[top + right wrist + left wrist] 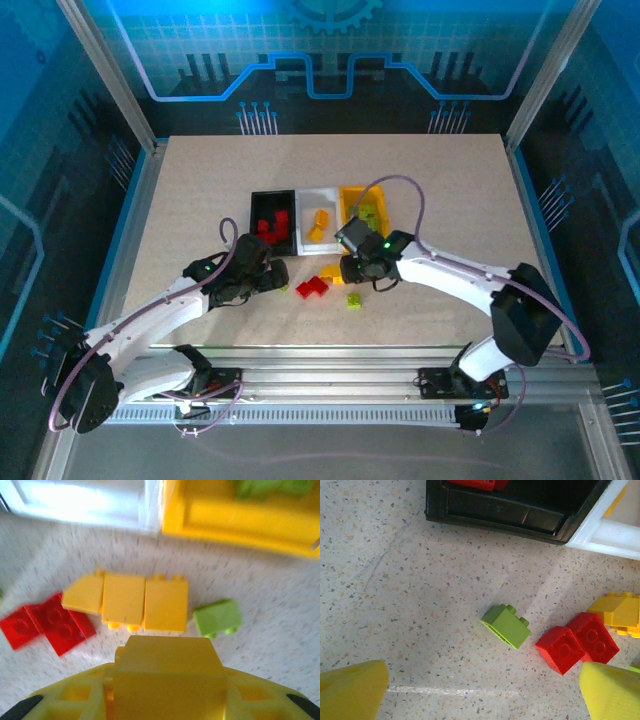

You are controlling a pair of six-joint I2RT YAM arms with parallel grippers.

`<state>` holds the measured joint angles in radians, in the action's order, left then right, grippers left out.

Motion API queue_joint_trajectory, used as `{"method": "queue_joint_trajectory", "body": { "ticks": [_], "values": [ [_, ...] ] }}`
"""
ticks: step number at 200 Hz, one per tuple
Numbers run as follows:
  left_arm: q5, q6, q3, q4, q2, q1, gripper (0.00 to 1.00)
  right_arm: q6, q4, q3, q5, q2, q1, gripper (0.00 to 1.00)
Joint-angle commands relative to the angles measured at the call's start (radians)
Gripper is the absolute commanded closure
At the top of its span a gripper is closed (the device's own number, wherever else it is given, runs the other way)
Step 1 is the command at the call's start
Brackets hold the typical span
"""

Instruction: Sort the legos into containers by color

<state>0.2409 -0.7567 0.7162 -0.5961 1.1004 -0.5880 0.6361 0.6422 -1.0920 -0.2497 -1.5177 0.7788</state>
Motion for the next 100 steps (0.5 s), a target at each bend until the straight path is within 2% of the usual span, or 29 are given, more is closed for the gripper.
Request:
{"method": "queue_joint_trajectory", "body": {
  "ticks": [1,23,57,74,100],
  "values": [
    [-0.009,0.024,-0.006,0.002,-0.004,0.008,0.01,-0.069,0.025,-0.111,-0.01,-0.025,-0.092,0.65],
    [-0.017,0.022,0.004,0.002,0.006,0.01,0.01,-0.094,0.014,-0.238,0.023,-0.144,-0.186,0.65],
    [-0.029,0.026,0.018,-0.011,0.019,0.009,0.01,-0.117,0.042,-0.419,0.015,-0.33,-0.243,0.66],
    [-0.032,0.029,0.02,-0.018,0.011,0.011,0.01,-0.142,0.029,-0.451,0.009,-0.366,-0.231,0.67],
    [-0.028,0.035,0.022,-0.026,0.005,0.01,0.01,-0.191,-0.012,-0.453,0.011,-0.347,-0.152,0.66]
  ]
}}
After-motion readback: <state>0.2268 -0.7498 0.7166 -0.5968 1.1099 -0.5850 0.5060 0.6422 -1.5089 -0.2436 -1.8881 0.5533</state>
